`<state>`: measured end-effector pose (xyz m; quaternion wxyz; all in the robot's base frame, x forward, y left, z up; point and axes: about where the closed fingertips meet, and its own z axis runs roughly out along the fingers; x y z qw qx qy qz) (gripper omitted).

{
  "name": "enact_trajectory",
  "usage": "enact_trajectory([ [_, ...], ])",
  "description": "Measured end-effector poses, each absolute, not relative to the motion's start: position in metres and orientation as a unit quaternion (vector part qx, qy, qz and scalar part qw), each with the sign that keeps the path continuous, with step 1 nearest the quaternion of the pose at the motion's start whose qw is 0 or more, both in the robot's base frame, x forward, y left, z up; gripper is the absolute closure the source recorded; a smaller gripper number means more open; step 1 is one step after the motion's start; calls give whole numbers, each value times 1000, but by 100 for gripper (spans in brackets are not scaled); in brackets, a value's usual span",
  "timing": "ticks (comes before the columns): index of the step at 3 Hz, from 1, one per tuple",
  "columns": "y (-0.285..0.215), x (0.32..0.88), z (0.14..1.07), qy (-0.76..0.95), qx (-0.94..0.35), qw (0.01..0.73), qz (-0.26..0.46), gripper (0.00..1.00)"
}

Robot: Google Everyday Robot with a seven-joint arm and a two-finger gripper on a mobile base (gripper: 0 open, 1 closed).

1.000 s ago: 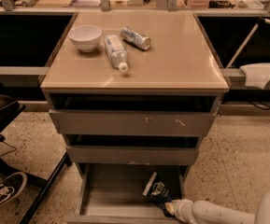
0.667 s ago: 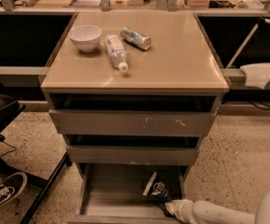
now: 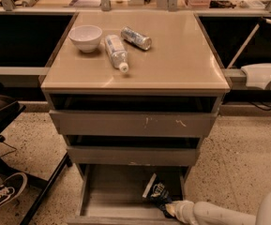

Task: Place blue chip bag into bottom drawer

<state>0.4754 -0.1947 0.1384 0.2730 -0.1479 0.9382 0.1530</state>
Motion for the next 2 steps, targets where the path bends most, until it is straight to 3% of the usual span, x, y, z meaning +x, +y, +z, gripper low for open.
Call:
enact_trajectory([
  [1,-195,475,138,938,-148,273,153,12],
  [2,-195,475,138,938,-148,273,153,0],
])
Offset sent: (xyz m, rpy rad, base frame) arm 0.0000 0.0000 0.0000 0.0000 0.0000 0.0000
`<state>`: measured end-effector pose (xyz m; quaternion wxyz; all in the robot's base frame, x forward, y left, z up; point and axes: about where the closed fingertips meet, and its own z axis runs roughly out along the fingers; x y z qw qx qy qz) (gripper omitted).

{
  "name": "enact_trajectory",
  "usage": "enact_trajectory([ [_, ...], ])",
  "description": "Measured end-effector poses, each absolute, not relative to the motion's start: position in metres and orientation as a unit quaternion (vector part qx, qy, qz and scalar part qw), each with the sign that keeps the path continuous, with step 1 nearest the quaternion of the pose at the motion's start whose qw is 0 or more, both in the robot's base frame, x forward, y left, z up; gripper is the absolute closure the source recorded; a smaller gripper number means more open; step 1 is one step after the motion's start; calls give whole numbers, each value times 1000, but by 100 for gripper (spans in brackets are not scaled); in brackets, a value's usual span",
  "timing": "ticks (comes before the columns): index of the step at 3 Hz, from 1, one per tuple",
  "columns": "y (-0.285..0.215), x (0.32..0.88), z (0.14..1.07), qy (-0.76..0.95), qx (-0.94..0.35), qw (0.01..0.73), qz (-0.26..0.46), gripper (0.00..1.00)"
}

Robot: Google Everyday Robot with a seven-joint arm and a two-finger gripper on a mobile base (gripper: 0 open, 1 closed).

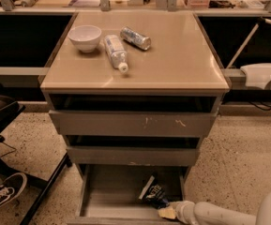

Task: Place blue chip bag into bottom drawer

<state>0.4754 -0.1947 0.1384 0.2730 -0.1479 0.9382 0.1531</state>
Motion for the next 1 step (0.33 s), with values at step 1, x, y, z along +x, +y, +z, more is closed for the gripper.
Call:
enact_trajectory([
  [1,-195,475,138,938,-148,273,153,0],
])
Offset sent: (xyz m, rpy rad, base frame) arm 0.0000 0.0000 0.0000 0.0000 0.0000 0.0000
